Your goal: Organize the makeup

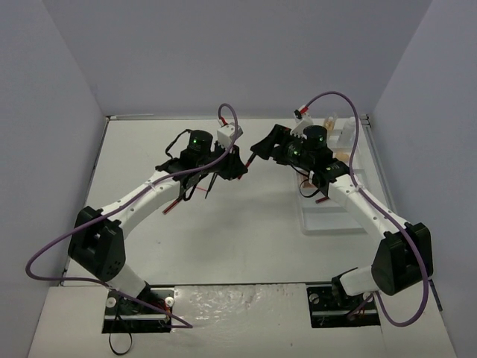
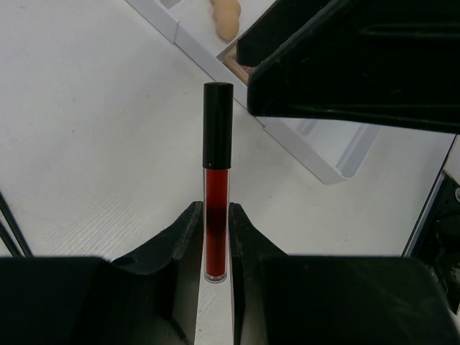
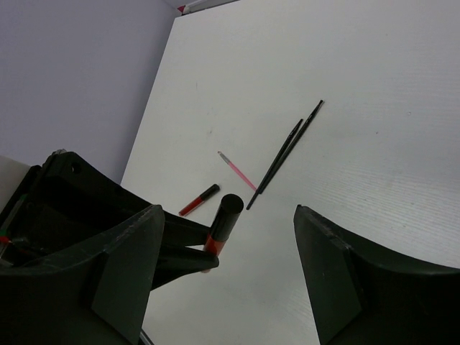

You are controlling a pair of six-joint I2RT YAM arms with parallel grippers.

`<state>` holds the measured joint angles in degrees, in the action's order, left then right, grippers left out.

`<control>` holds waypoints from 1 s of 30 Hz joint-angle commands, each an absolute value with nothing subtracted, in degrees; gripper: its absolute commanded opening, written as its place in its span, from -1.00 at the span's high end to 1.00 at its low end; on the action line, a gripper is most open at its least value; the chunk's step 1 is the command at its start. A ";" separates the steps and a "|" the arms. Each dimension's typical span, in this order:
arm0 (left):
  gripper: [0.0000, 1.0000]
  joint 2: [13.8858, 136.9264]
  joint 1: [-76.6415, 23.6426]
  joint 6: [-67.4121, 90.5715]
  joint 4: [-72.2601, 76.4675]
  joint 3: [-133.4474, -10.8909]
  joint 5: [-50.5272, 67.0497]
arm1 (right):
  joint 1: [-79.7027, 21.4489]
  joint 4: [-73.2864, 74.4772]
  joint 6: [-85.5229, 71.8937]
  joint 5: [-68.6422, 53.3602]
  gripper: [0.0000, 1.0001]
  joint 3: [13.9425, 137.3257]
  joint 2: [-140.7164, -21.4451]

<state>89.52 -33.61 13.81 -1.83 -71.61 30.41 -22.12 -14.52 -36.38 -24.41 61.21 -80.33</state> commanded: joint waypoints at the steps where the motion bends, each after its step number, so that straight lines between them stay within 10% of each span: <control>1: 1.00 85.99 -34.69 15.78 4.28 -74.47 30.67 | -23.74 -19.52 -36.85 -24.42 -0.33 63.53 -80.63; 13: 1.00 86.28 -35.86 16.36 5.23 -74.88 30.25 | -25.06 -19.35 -37.02 -23.25 0.10 61.11 -80.28; 24: 1.00 85.78 -35.95 16.52 5.19 -74.53 30.59 | -25.40 -18.25 -35.69 -19.61 1.00 59.33 -79.72; 26: 0.84 85.84 -35.88 16.33 4.56 -74.34 29.96 | -25.34 -17.94 -35.43 -18.34 1.00 58.76 -78.77; 30: -0.16 85.90 -35.72 15.52 1.57 -73.59 24.97 | -23.62 -16.42 -35.23 -14.79 1.00 56.91 -76.06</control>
